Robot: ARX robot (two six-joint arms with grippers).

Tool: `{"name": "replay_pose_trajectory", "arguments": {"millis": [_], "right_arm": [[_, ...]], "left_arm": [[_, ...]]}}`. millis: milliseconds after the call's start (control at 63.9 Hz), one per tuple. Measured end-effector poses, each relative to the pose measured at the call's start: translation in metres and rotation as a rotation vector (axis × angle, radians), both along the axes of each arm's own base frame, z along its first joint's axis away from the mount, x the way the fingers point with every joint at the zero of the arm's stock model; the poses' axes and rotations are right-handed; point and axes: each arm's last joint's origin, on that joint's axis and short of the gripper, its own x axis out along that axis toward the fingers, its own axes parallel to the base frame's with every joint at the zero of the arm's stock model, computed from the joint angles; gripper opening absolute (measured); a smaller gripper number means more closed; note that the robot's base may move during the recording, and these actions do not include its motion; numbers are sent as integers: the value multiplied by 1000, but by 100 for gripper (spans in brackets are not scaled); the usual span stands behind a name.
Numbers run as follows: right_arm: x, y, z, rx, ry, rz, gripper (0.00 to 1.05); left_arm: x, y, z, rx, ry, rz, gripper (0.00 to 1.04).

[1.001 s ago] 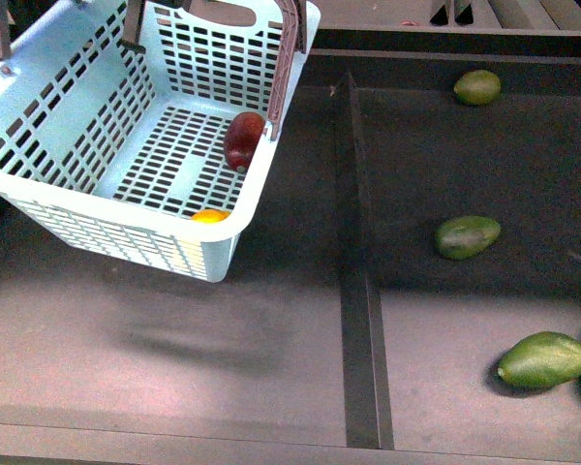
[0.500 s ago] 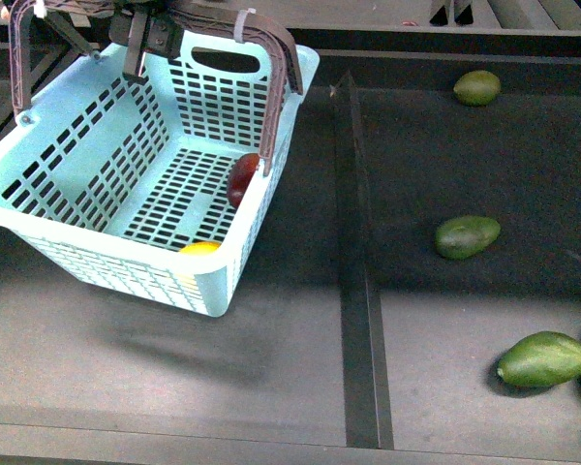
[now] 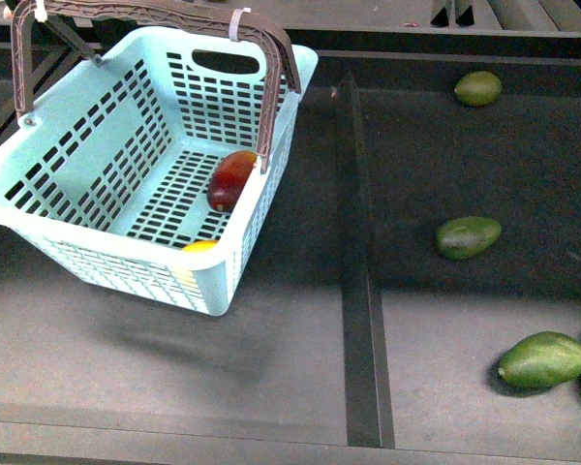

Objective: Pick lemon and mango into basket

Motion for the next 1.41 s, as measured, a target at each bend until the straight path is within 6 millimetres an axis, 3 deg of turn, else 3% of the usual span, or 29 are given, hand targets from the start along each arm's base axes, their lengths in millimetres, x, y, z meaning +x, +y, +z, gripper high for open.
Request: {"name": "replay_pose_trajectory", "arguments": {"millis": [31,63,94,156,282,454,641,938,1048,1408], "right_arm": [[0,0,0,0,0,0,96],[0,0,0,0,0,0,96],[0,0,0,0,0,0,96],[0,0,0,0,0,0,96],[0,0,0,0,0,0,96],[0,0,0,0,0,0,96],[0,0,0,0,0,0,96],[0,0,0,0,0,0,96],[0,0,0,0,0,0,96],[0,0,0,0,0,0,96]], "left_arm": [[0,0,-3,17,8,-37,97],[-1,3,-10,18,-96,-208,89],[-10,9,-20,147,-209,-392,80],[-32,22,-28,395,-340,-532,67],[-78,52,-28,774,-434,-563,40],[-125,72,-51,880,-376,-619,3],[-164,87,-60,899,-376,-610,4],[-204,105,-72,904,-371,-610,4],[-217,105,-82,899,-362,-620,4],[-241,105,-76,907,-381,-611,4]]}}
